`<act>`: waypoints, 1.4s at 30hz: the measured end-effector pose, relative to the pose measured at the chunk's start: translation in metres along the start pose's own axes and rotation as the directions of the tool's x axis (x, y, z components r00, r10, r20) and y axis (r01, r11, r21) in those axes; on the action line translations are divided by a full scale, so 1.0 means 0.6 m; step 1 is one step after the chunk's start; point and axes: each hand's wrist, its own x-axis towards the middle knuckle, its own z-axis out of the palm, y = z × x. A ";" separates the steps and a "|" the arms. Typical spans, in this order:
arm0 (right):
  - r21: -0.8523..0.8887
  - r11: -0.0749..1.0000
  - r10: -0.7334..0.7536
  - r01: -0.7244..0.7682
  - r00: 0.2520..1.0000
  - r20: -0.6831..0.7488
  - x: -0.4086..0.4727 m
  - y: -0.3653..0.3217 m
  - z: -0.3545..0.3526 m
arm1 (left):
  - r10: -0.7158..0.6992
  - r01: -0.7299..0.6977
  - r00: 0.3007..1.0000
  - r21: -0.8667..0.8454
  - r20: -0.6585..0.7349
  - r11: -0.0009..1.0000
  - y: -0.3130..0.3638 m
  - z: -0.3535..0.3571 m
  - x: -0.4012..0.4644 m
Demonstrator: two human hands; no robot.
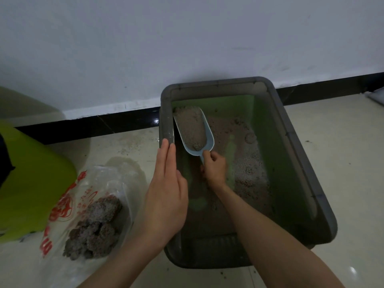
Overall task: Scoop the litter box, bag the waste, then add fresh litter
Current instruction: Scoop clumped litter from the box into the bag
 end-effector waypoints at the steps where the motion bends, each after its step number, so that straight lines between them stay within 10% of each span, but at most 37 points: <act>1: 0.013 1.000 0.000 0.001 1.000 -0.005 0.000 -0.001 0.000 | 0.000 0.000 1.000 0.002 0.001 1.000 0.000 0.000 0.000; 8: -0.250 0.962 -0.082 0.105 0.991 0.103 0.007 -0.007 -0.051 | 0.003 -0.003 1.000 0.019 -0.008 1.000 -0.002 0.002 -0.003; 13: -0.611 0.746 -0.109 0.264 0.954 0.280 0.023 -0.084 -0.109 | 0.014 -0.014 1.000 -0.011 -0.007 1.000 -0.001 0.004 -0.003; 42: -0.822 0.426 0.143 0.377 0.869 0.473 -0.006 -0.222 -0.180 | 0.039 -0.039 0.999 -0.002 -0.030 0.999 -0.002 -0.001 -0.002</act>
